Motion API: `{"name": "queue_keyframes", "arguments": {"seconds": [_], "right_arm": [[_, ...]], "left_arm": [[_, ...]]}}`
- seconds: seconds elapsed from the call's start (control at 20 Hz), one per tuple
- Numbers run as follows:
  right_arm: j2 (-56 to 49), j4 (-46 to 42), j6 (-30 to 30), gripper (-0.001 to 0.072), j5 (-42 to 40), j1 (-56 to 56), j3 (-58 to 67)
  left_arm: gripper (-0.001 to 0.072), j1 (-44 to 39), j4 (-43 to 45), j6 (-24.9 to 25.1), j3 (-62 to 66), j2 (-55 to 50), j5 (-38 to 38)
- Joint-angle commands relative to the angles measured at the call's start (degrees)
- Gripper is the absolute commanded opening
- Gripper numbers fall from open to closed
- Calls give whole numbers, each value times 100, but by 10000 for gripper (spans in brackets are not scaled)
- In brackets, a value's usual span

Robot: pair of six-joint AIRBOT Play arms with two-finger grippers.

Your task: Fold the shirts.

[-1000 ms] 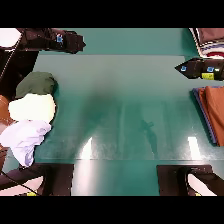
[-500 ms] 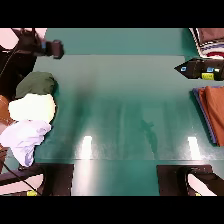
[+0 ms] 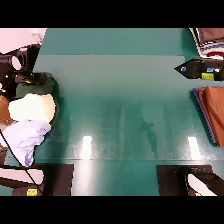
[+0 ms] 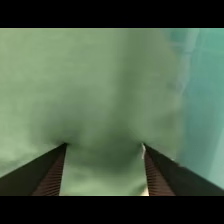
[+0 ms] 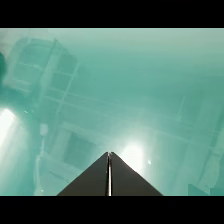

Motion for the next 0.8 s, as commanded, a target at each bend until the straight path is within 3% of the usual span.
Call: {"name": "queue_keyframes", "arguments": {"seconds": [0.0,0.1,0.15,0.35,0.5,0.75], "right_arm": [[-2,2,7,21,-20,4,4],[-2,4,9,20,-17,4,4],[0,9,9,21,-20,4,7],[177,55,17,20,-273,4,7],[610,46,15,20,-1154,4,7],[1130,31,13,20,-1856,2,7]], "left_arm": [[504,186,26,-11,-46,-223,315],[58,186,28,-9,50,-195,262],[24,186,28,-9,122,-149,201],[23,184,-267,46,717,535,-133],[24,-7,-457,501,1491,1563,-765],[22,-1381,-498,638,2116,2992,-1823]]}}
